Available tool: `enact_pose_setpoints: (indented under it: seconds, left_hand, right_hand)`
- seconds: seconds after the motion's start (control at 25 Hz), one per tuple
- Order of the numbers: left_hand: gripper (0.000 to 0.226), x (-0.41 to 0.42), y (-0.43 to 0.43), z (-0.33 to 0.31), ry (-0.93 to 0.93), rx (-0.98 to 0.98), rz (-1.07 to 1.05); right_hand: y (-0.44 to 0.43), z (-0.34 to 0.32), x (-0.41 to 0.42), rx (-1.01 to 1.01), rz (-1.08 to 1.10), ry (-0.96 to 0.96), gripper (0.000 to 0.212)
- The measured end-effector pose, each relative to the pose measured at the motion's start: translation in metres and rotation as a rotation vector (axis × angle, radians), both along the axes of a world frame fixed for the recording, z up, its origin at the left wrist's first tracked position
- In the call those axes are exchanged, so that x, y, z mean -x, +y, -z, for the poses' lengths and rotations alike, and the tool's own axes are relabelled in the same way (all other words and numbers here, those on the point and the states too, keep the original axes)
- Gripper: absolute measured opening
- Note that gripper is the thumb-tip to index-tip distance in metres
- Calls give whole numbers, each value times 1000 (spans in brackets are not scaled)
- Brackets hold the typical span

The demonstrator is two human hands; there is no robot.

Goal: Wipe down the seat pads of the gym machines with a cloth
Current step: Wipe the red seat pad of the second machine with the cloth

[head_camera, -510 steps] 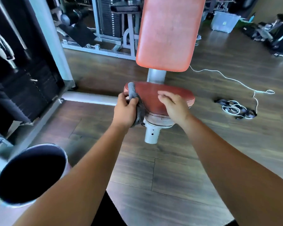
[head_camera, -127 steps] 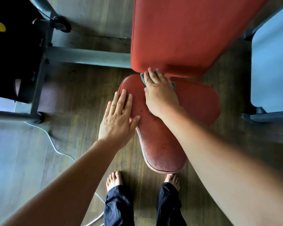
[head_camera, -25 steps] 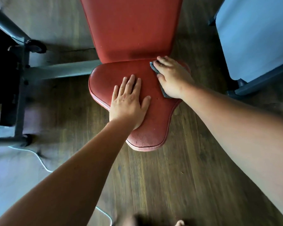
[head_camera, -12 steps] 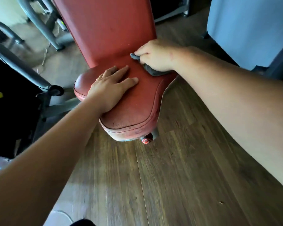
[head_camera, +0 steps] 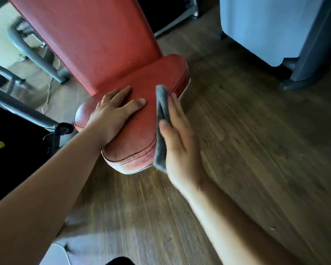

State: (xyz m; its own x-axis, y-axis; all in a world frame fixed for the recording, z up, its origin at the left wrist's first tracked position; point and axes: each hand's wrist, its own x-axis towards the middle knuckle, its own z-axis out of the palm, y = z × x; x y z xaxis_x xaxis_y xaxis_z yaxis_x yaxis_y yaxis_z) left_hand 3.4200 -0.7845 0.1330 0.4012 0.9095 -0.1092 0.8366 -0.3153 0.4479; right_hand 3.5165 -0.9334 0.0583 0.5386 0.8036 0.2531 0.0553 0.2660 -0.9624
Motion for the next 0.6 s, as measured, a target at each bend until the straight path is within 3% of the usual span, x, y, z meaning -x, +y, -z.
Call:
enact_pose_setpoints:
  seconds: [0.08, 0.28, 0.48, 0.6]
  left_hand:
    - [88, 0, 0, 1, 7, -3, 6]
    - [88, -1, 1, 1, 14, 0, 3]
    - [85, -2, 3, 1, 8, -2, 14]
    - [85, 0, 1, 0, 16, -7, 14]
  right_hand:
    - [-9, 4, 6, -3, 26, -39, 57]
    - [72, -15, -67, 190, 135, -72, 61]
    - [-6, -9, 14, 29, 54, 289, 58]
    - [11, -6, 1, 120, 122, 287, 59]
